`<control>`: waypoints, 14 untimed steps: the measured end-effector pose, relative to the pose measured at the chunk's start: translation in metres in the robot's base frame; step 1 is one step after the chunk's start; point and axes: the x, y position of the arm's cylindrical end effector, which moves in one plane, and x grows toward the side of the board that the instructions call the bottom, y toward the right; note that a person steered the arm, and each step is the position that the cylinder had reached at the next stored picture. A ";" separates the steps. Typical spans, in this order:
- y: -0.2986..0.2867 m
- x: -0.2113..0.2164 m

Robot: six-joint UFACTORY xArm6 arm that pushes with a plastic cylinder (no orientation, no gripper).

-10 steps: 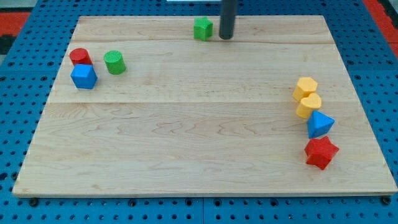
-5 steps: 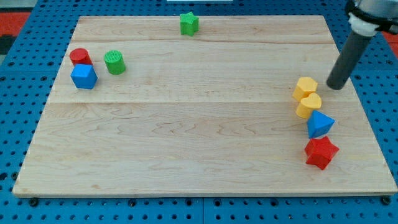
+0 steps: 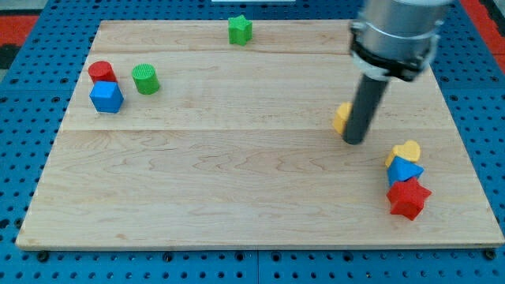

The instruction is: Move the yellow hexagon towards right side of green star

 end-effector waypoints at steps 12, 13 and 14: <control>0.042 -0.175; 0.031 -0.235; 0.011 -0.256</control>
